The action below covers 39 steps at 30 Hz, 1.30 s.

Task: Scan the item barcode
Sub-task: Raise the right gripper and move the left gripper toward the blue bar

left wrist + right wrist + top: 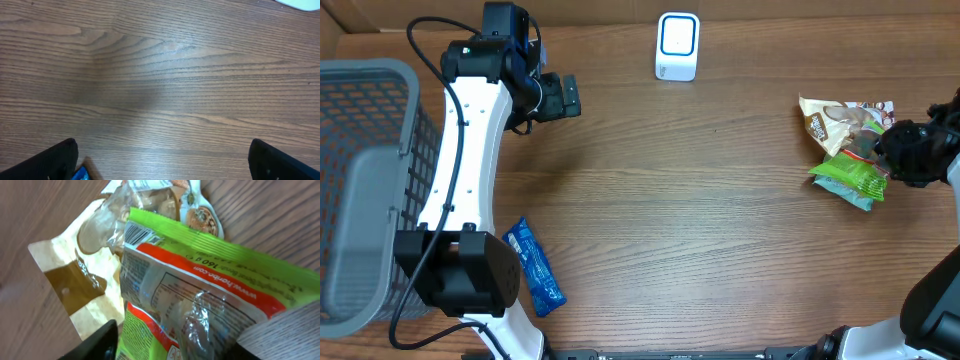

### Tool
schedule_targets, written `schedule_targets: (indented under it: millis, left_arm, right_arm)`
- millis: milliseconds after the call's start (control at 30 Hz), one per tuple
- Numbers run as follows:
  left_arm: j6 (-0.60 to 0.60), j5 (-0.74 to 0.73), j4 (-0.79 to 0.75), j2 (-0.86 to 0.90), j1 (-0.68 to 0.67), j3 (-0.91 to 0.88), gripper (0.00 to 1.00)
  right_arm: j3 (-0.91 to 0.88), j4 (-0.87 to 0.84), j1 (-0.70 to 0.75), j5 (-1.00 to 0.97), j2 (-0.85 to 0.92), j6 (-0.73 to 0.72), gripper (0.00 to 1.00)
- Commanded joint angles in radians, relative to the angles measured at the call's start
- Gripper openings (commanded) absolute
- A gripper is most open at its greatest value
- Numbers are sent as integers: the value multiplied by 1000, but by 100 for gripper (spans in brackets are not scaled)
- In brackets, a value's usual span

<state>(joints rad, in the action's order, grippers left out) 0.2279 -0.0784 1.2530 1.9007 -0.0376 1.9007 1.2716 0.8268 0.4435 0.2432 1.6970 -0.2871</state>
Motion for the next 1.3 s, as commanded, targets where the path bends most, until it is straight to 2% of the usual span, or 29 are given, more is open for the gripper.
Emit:
schedule_targets:
  millis: [0,267,400,567,800,1100,1267]
  left_arm:
    - [-23,-7,-1,3,-2,12,100]
    - [-22,-7,-1,3,-2,12,100]
    - [-23,-7,-1,3,-2,12,100]
    - [-23,-7,-1,3,-2,12,100]
    - [-22,-7,-1,3,-2,12,100]
    - [-21,-8,-1,3,-2,12,100]
    - [10,-79,14,2,-2,16,100]
  right_arm:
    - [71,29,-9,1,-47,0,57]
    - [340,264,-63,0,-91,31,76]
    - [427,359,-97,1,-92,34,78]
    - [416,399,-199,98,-84,83,76]
    - [285,307,-463,100,-65,93,77]
    - [109,63,-792,144,-47,77,79]
    - [74,-50,-953,144,-40,74,79]
